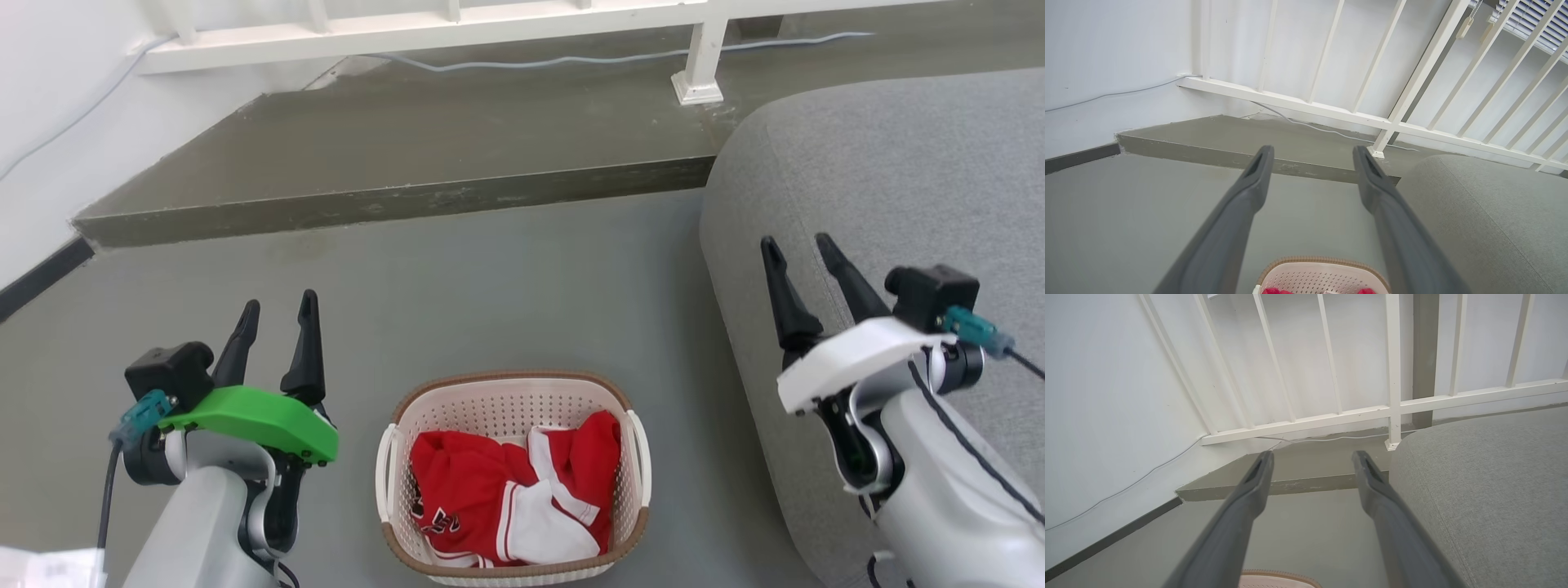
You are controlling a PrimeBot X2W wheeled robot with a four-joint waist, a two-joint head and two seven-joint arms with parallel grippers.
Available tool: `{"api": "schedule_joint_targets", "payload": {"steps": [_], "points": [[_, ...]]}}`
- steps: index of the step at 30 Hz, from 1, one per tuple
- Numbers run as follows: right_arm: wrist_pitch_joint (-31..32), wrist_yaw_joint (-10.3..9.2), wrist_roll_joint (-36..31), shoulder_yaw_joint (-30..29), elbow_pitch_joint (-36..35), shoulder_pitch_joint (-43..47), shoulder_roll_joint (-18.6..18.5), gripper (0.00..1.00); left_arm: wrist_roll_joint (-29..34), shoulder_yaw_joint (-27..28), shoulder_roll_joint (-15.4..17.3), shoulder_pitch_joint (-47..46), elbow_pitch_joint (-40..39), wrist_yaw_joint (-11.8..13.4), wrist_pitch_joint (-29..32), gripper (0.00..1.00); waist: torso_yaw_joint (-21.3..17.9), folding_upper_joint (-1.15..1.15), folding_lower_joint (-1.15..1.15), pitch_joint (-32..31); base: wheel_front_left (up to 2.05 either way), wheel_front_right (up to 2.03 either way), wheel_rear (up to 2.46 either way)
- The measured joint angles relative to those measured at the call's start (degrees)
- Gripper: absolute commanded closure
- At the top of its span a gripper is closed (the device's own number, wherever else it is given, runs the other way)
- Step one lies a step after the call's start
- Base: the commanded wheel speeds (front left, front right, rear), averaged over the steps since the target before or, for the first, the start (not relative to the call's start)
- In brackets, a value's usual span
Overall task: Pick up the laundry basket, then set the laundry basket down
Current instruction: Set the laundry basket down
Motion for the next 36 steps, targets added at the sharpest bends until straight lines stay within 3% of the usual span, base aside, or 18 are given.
{"api": "schedule_joint_targets", "payload": {"steps": [36], "points": [[0.00, -0.38, -6.50, -5.25, -7.06, 9.59, 1.68, 0.00, 7.56, 4.21, -2.14, 10.49, -9.39, -0.82, 0.00, 0.00, 0.24, 0.00, 0.00, -0.29, 0.00, 0.00, 0.00]]}}
